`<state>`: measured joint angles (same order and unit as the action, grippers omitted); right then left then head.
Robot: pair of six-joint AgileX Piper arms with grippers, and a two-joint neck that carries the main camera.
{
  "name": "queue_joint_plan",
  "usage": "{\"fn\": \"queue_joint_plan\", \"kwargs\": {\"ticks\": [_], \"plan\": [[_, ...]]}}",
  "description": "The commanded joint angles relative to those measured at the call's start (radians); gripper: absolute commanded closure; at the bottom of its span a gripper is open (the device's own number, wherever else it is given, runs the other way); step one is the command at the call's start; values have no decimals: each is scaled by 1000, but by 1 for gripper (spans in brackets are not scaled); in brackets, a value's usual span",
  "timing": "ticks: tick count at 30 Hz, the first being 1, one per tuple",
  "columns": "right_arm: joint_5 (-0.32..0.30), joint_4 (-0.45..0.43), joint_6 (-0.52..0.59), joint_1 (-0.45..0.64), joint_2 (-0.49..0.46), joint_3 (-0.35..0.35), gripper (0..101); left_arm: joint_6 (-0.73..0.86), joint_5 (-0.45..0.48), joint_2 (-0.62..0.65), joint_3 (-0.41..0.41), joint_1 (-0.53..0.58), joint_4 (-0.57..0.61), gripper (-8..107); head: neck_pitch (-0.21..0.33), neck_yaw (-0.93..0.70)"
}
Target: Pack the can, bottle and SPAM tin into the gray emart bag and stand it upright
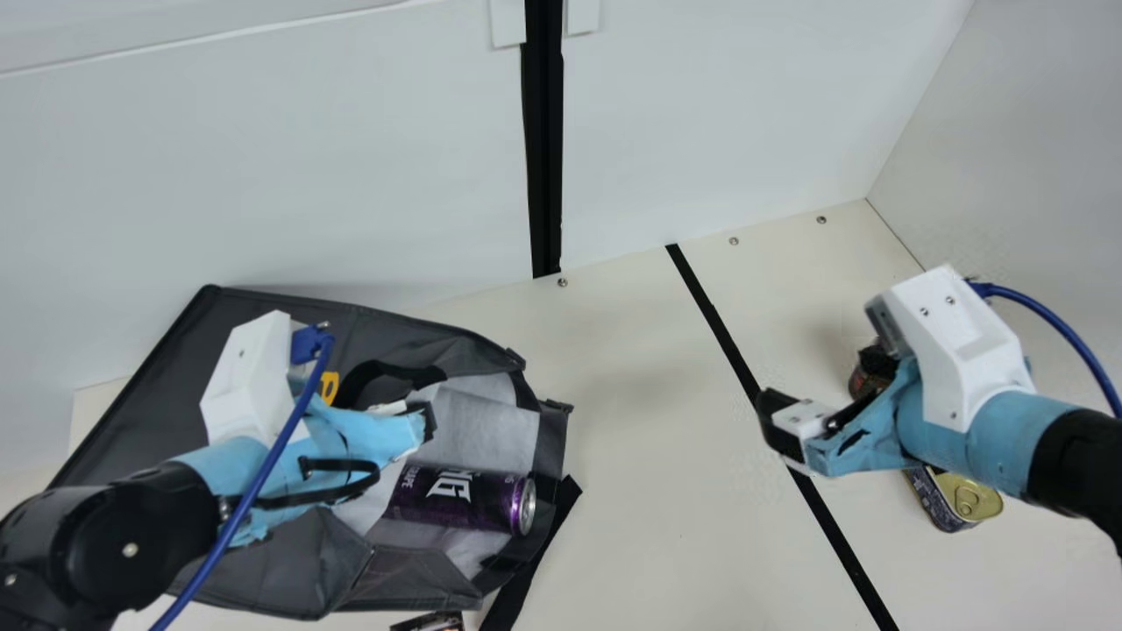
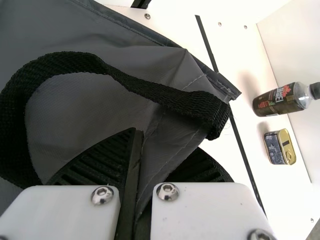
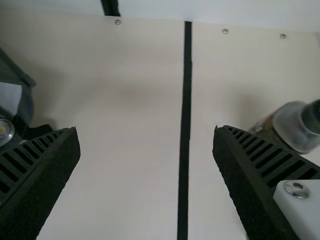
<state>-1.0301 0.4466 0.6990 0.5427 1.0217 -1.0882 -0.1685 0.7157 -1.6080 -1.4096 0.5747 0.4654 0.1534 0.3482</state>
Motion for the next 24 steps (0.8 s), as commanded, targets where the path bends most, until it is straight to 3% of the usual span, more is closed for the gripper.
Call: {"fn": "queue_joint_plan", "kwargs": {"ticks": [1, 11, 24], "plan": [[-2, -38, -35, 12, -4, -8, 6, 0, 0, 0, 0, 0, 0, 107, 21, 1], [-45, -190, -202, 60, -32, -67, 6, 0, 0, 0, 0, 0, 0, 107, 21, 1], [-159, -375, -416, 34, -61, -179, 6, 0, 0, 0, 0, 0, 0, 107, 21, 1]]}}
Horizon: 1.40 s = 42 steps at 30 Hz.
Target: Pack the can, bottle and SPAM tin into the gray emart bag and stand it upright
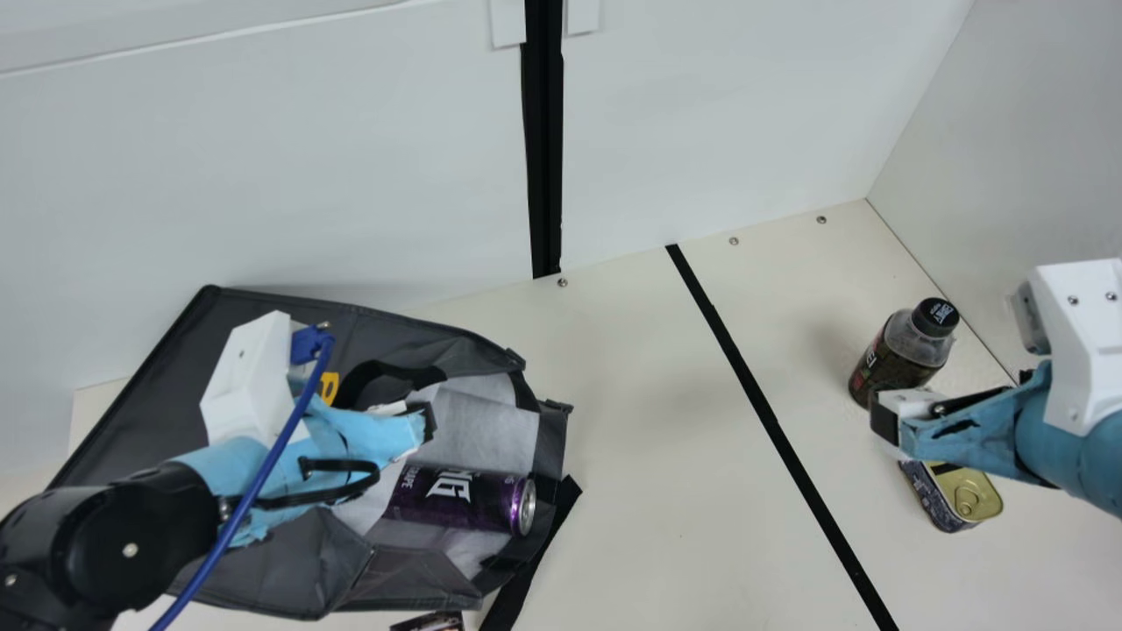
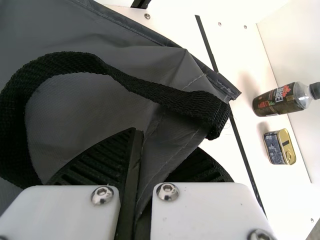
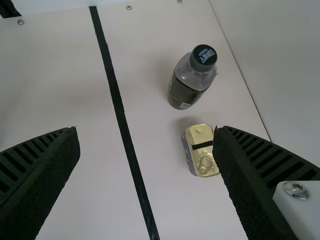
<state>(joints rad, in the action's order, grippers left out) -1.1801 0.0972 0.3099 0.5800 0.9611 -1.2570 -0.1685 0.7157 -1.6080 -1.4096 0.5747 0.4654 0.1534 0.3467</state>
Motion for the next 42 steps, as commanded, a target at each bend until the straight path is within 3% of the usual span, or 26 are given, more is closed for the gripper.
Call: {"fn": "queue_joint_plan", "kwargs": {"ticks": [1, 13, 42], "plan": [[-18, -39, -42, -8, -2, -19, 6, 0, 0, 0, 0, 0, 0, 107, 21, 2], [-40, -156, -189, -90, -17, -47, 6, 0, 0, 0, 0, 0, 0, 107, 21, 2], [-40, -225, -301, -187, -30, -73, 6, 0, 0, 0, 0, 0, 0, 107, 21, 2]]}}
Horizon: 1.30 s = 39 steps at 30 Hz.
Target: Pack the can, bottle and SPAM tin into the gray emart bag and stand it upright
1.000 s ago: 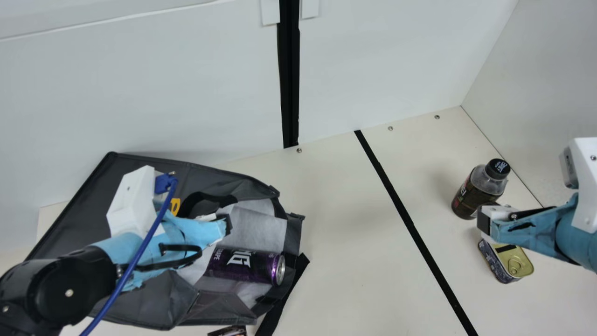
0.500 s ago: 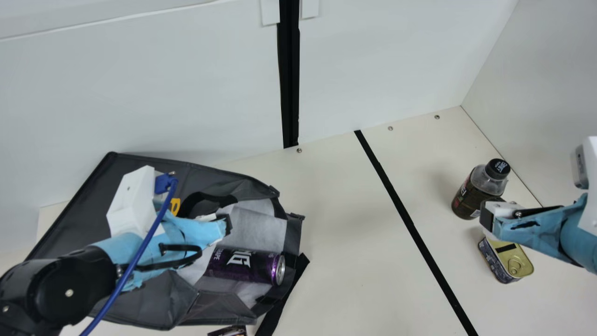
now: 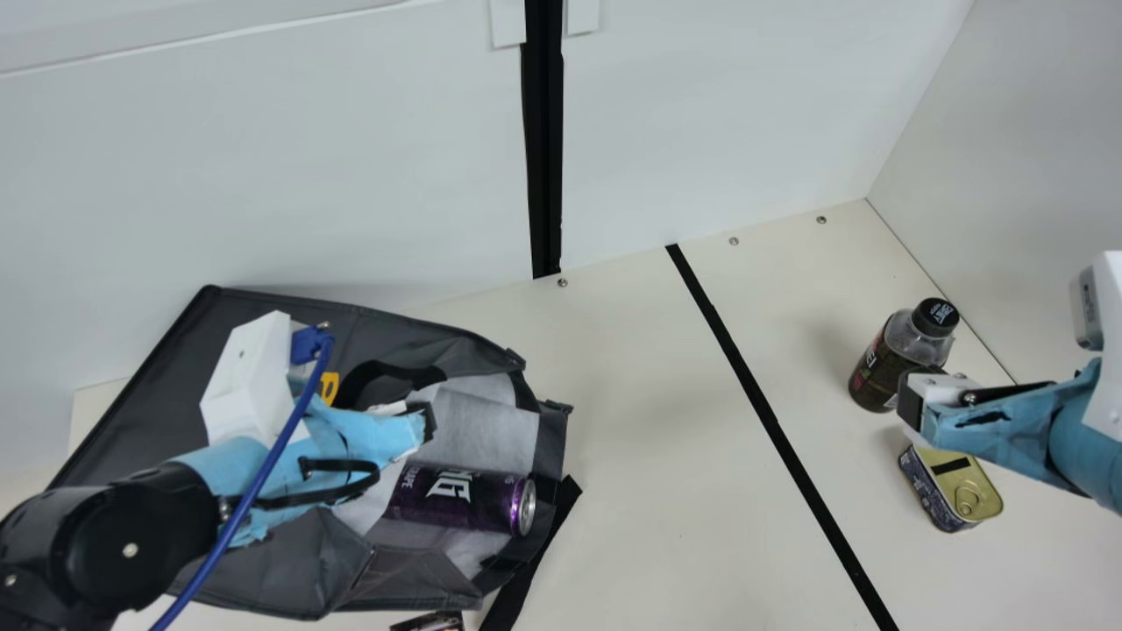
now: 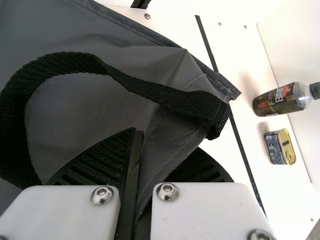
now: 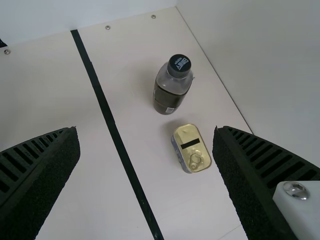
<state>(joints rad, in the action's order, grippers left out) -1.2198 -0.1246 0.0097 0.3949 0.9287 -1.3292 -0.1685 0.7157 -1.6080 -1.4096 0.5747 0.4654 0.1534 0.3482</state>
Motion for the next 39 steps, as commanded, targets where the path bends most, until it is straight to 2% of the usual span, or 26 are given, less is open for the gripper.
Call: {"fn": "queue_joint_plan", "kwargs": {"ticks": [1, 23, 39], "plan": [[0, -6, -4, -5, 4, -2, 6, 0, 0, 0, 0, 0, 0, 107, 21, 1], [0, -13, -13, 24, 116, -32, 6, 0, 0, 0, 0, 0, 0, 107, 21, 1], [0, -2, -5, 40, 280, -133, 6, 0, 0, 0, 0, 0, 0, 107, 21, 1]]}}
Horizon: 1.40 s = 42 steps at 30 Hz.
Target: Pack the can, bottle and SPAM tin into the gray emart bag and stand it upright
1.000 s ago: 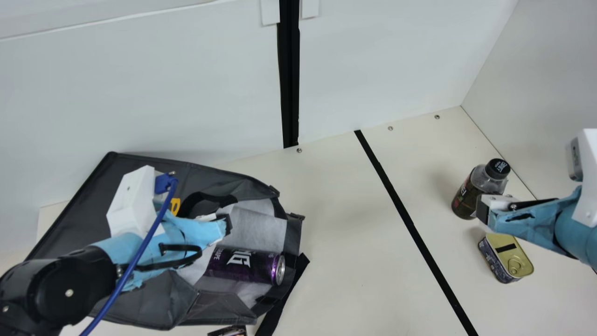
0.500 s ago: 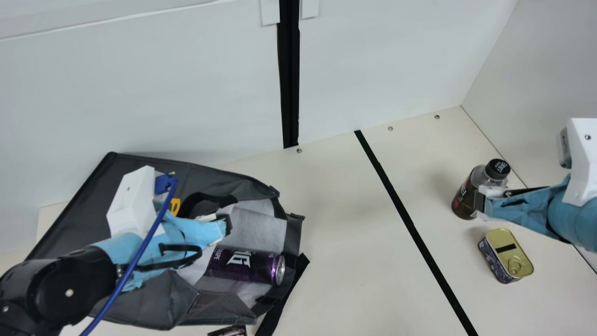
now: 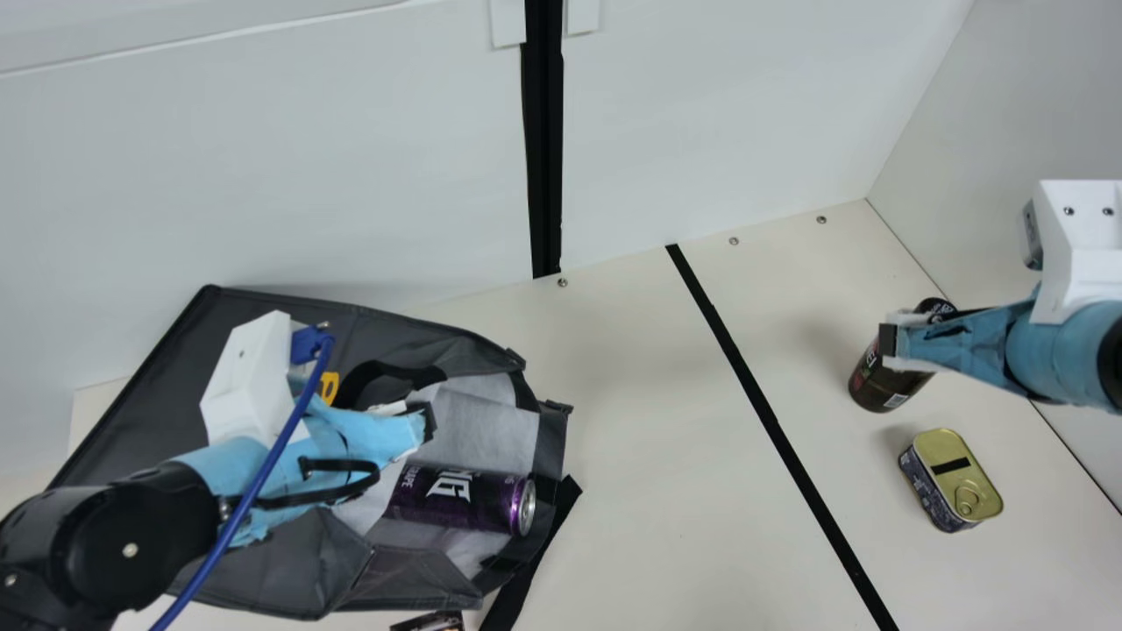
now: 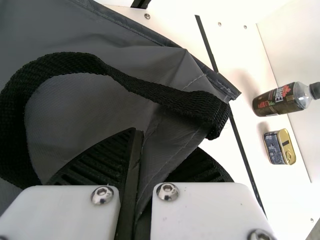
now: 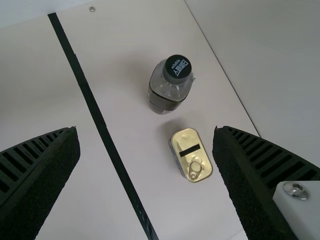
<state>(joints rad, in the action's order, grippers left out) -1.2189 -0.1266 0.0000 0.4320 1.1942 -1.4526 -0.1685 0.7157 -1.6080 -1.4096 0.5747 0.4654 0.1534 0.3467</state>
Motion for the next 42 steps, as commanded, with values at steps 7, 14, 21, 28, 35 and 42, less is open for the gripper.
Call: {"fn": "queue_joint_plan", "kwargs": {"ticks": [7, 14, 21, 28, 35, 42], "plan": [[-1, 18, 24, 37, 98, -70, 6, 0, 0, 0, 0, 0, 0, 107, 21, 2], [-1, 38, 41, 71, 177, -119, 6, 0, 0, 0, 0, 0, 0, 107, 21, 2], [-1, 54, 55, 99, 247, -155, 6, 0, 0, 0, 0, 0, 0, 107, 21, 2], [-1, 58, 71, 122, 307, -179, 6, 0, 0, 0, 0, 0, 0, 107, 21, 2], [-1, 65, 83, 140, 364, -203, 6, 0, 0, 0, 0, 0, 0, 107, 21, 2], [-1, 78, 94, 154, 423, -231, 6, 0, 0, 0, 0, 0, 0, 107, 21, 2]]}}
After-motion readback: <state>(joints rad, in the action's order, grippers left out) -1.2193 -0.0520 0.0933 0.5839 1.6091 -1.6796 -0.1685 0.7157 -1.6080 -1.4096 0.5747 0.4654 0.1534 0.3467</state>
